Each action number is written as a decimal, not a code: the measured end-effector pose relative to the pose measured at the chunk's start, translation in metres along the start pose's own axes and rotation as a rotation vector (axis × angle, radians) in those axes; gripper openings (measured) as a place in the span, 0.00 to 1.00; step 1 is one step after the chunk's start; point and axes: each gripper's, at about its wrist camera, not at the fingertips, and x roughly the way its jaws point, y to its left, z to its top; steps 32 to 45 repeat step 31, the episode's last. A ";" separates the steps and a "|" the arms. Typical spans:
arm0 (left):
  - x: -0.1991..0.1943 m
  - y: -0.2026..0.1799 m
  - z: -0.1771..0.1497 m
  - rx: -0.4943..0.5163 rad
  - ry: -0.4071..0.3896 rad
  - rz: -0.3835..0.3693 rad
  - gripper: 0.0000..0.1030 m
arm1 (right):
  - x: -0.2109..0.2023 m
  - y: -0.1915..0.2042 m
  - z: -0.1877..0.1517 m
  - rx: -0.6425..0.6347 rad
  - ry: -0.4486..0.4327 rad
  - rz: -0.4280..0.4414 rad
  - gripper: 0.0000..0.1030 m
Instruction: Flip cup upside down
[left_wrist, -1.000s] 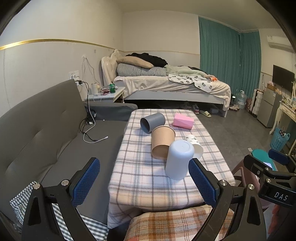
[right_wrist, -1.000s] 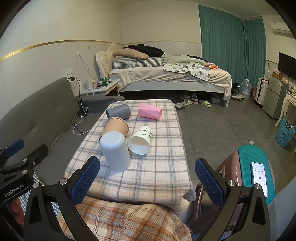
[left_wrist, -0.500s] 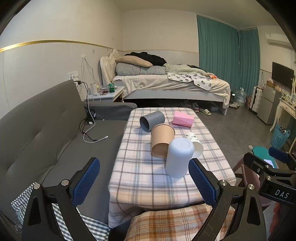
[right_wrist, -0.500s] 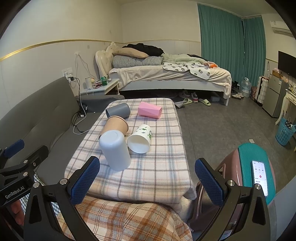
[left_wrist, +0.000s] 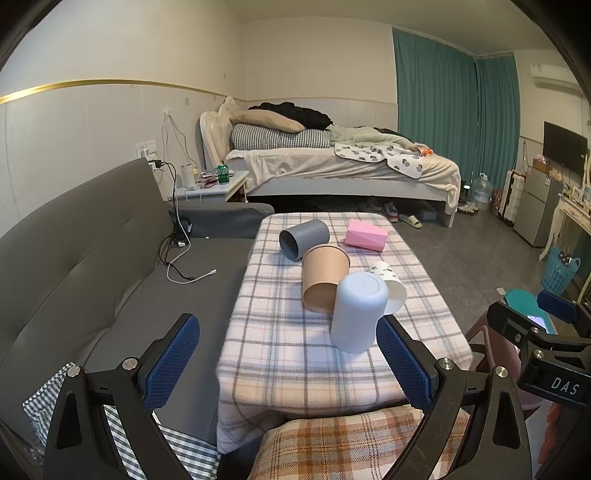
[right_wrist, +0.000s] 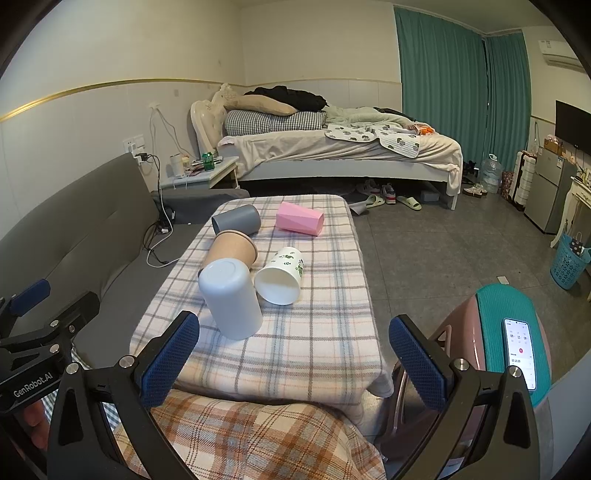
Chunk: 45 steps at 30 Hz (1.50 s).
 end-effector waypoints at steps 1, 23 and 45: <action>0.000 0.000 0.000 0.000 0.000 0.000 0.97 | 0.000 0.000 0.000 0.000 0.001 0.000 1.00; 0.000 -0.001 0.000 0.000 0.001 0.000 0.96 | 0.000 0.001 -0.001 -0.001 0.004 0.000 1.00; 0.001 -0.001 -0.001 0.003 -0.002 0.010 0.97 | 0.000 0.001 0.000 -0.001 0.003 0.000 1.00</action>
